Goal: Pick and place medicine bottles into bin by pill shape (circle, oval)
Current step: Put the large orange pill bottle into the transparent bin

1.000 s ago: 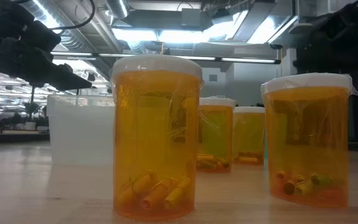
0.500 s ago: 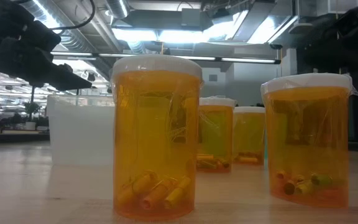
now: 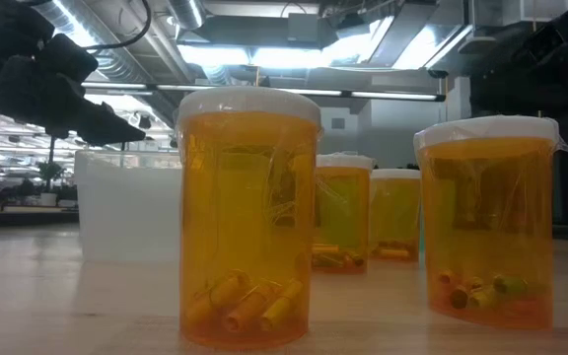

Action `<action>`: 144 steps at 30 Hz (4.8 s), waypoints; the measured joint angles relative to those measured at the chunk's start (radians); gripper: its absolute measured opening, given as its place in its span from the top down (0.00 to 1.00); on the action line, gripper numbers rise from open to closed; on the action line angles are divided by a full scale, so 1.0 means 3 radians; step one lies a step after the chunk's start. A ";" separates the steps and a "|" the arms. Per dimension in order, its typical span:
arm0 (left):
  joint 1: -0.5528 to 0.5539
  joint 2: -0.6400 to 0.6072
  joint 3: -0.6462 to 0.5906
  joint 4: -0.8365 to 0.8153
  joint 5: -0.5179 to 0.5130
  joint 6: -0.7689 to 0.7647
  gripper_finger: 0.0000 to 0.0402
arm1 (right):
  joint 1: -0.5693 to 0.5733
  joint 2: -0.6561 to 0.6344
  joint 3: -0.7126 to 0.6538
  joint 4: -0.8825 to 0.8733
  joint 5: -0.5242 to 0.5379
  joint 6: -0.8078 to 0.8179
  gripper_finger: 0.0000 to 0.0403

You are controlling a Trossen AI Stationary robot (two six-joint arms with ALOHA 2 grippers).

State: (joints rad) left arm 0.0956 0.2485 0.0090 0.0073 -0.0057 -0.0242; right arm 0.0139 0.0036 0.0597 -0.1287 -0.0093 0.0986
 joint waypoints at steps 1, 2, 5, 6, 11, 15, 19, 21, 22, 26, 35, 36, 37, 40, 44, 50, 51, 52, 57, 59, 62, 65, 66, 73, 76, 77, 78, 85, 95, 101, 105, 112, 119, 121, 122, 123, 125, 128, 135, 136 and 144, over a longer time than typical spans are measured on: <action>0.0000 -0.0001 0.0000 0.0000 -0.0001 0.0000 0.37 | 0.0000 0.0000 0.0000 0.0001 0.0000 0.0000 0.61; 0.0000 0.0000 0.0000 0.0000 -0.0001 0.0000 0.37 | 0.0000 0.0000 0.0000 0.0000 0.0000 0.0000 0.61; 0.0000 -0.0001 0.0000 -0.0001 -0.0001 0.0000 0.37 | 0.0000 0.0001 0.0000 0.0001 0.0000 0.0003 0.61; 0.0000 -0.0001 0.0000 0.0000 -0.0001 0.0000 0.37 | 0.0000 0.0001 0.0001 0.0001 0.0000 0.0003 0.61; 0.0000 0.0000 0.0000 0.0000 -0.0002 0.0024 0.37 | 0.0000 0.0001 0.0000 0.0001 0.0000 0.0003 0.61; 0.0000 -0.0001 0.0000 -0.0001 -0.0010 0.0025 0.37 | 0.0000 0.0001 0.0000 0.0001 -0.0001 0.0003 0.61; 0.0000 0.0000 0.0000 0.0000 -0.0011 0.0023 0.37 | 0.0000 0.0001 0.0000 0.0001 -0.0001 0.0003 0.61; 0.0000 -0.0001 0.0000 -0.0001 -0.0011 0.0022 0.37 | 0.0000 0.0001 0.0000 0.0001 -0.0002 0.0003 0.61; 0.0000 0.0000 0.0000 -0.0001 -0.0011 0.0022 0.37 | 0.0000 0.0001 0.0000 0.0001 -0.0003 0.0003 0.61; 0.0000 0.0000 0.0000 0.0000 -0.0012 0.0022 0.37 | 0.0000 0.0001 0.0000 0.0001 -0.0003 0.0003 0.61; 0.0000 0.0000 0.0000 0.0000 -0.0012 -0.0006 0.37 | 0.0000 0.0001 0.0000 0.0001 -0.0003 0.0003 0.61; 0.0000 0.0000 0.0000 0.0000 -0.0012 -0.0006 0.37 | 0.0000 0.0001 0.0000 0.0001 -0.0003 0.0003 0.61; 0.0000 -0.0001 0.0000 0.0000 -0.0012 -0.0006 0.37 | 0.0000 0.0001 0.0000 0.0001 -0.0004 0.0003 0.61; 0.0000 0.0000 0.0000 0.0000 -0.0012 -0.0006 0.37 | 0.0000 0.0003 0.0000 0.0001 -0.0003 0.0003 0.61; 0.0000 -0.0001 0.0000 0.0000 -0.0012 -0.0011 0.37 | 0.0000 0.0003 0.0000 0.0001 -0.0004 0.0003 0.61; 0.0000 0.0000 0.0000 0.0002 -0.0013 -0.0090 0.37 | 0.0000 0.0003 0.0000 0.0001 -0.0004 0.0003 0.61; 0.0001 -0.0001 0.0000 0.0002 -0.0013 -0.0119 0.37 | 0.0000 0.0003 0.0000 0.0001 -0.0004 0.0003 0.61; 0.0000 0.0000 0.0000 0.0002 -0.0013 -0.0167 0.37 | 0.0001 0.0003 0.0000 0.0001 -0.0004 0.0003 0.61; 0.0001 -0.0001 -0.0001 0.0181 -0.0013 -0.0626 0.37 | 0.0000 0.0003 0.0000 0.0001 -0.0004 0.0003 0.61; 0.0001 0.0000 -0.0001 0.0261 -0.0014 -0.0815 0.37 | 0.0000 0.0003 0.0000 0.0001 -0.0004 0.0003 0.61; 0.0000 -0.0003 -0.0001 0.0515 -0.0015 -0.0872 0.37 | 0.0001 0.0003 0.0000 0.0001 -0.0004 0.0003 0.61; -0.0001 0.0000 -0.0001 0.0549 -0.0037 -0.0872 0.37 | 0.0001 0.0003 0.0000 0.0002 -0.0004 0.0003 0.61; -0.0001 -0.0001 -0.0001 0.0552 -0.0042 -0.0872 0.37 | 0.0001 0.0003 0.0000 0.0001 -0.0004 0.0003 0.61; 0.0000 -0.0001 0.0033 0.0799 0.0142 -0.1289 0.37 | 0.0000 0.0003 0.0000 0.0001 -0.0004 0.0004 0.61; -0.0037 0.0015 0.0315 0.0838 0.0503 -0.1372 0.37 | 0.0000 0.0003 0.0000 0.0001 -0.0004 0.0004 0.61; -0.0070 0.0046 0.0458 0.0781 0.0518 -0.1368 0.37 | 0.0000 0.0003 0.0000 0.0001 -0.0004 0.0004 0.61; -0.0115 0.0109 0.0622 0.0693 0.0514 -0.1343 0.37 | 0.0001 0.0003 0.0000 0.0001 -0.0004 0.0004 0.61; -0.0726 0.1190 0.1874 0.0256 0.0341 -0.0690 0.37 | 0.0000 0.0003 0.0000 0.0001 -0.0004 0.0004 0.61; -0.1302 0.3174 0.3351 -0.0108 -0.0080 0.0087 0.37 | 0.0001 0.0001 0.0000 0.0001 -0.0004 0.0004 0.61; -0.1327 0.3943 0.3855 -0.0400 -0.0125 0.0115 0.37 | 0.0001 0.0001 -0.0001 0.0001 -0.0004 0.0004 0.61; -0.1332 0.4275 0.4003 -0.0412 -0.0130 0.0064 0.37 | 0.0000 0.0001 -0.0001 0.0001 -0.0004 0.0004 0.61; -0.1623 0.4683 0.4185 -0.0663 -0.0498 0.0460 0.37 | 0.0001 0.0001 -0.0001 0.0001 -0.0004 0.0004 0.61; -0.2062 0.5002 0.4631 -0.0902 -0.1103 0.0109 0.37 | 0.0001 0.0001 -0.0001 0.0002 -0.0004 0.0004 0.61; -0.2184 0.5090 0.4731 -0.0914 -0.1133 -0.0031 0.37 | 0.0001 0.0001 -0.0001 0.0001 -0.0004 0.0004 0.61; -0.2239 0.5127 0.4773 -0.0937 -0.1137 -0.0080 0.37 | 0.0001 0.0001 -0.0001 0.0001 -0.0004 0.0004 0.61; -0.2304 0.5167 0.4817 -0.0972 -0.1137 -0.0131 0.37 | 0.0000 0.0001 -0.0001 0.0001 -0.0003 0.0004 0.61; -0.2414 0.5233 0.4849 -0.1077 -0.1135 -0.0312 0.37 | 0.0001 0.0001 -0.0001 0.0002 -0.0004 0.0004 0.61; -0.2544 0.5322 0.4847 -0.1239 -0.1132 -0.0638 0.37 | 0.0001 0.0001 -0.0001 0.0002 -0.0003 0.0004 0.61; -0.2656 0.5560 0.4847 -0.1462 -0.1000 -0.1025 0.37 | 0.0000 0.0001 -0.0001 0.0001 -0.0004 0.0004 0.61; -0.2646 0.5593 0.4847 -0.1467 -0.0991 -0.1027 0.37 | 0.0001 0.0001 -0.0001 0.0001 -0.0003 0.0004 0.61; -0.2404 0.5720 0.4847 -0.1467 -0.0915 -0.0947 0.37 | 0.0001 0.0001 -0.0001 0.0001 -0.0004 0.0004 0.61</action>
State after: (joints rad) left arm -0.6256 1.9644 1.4631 -0.4328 -0.2803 -0.3084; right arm 0.0143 0.0040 0.0593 -0.1284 -0.0104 0.0997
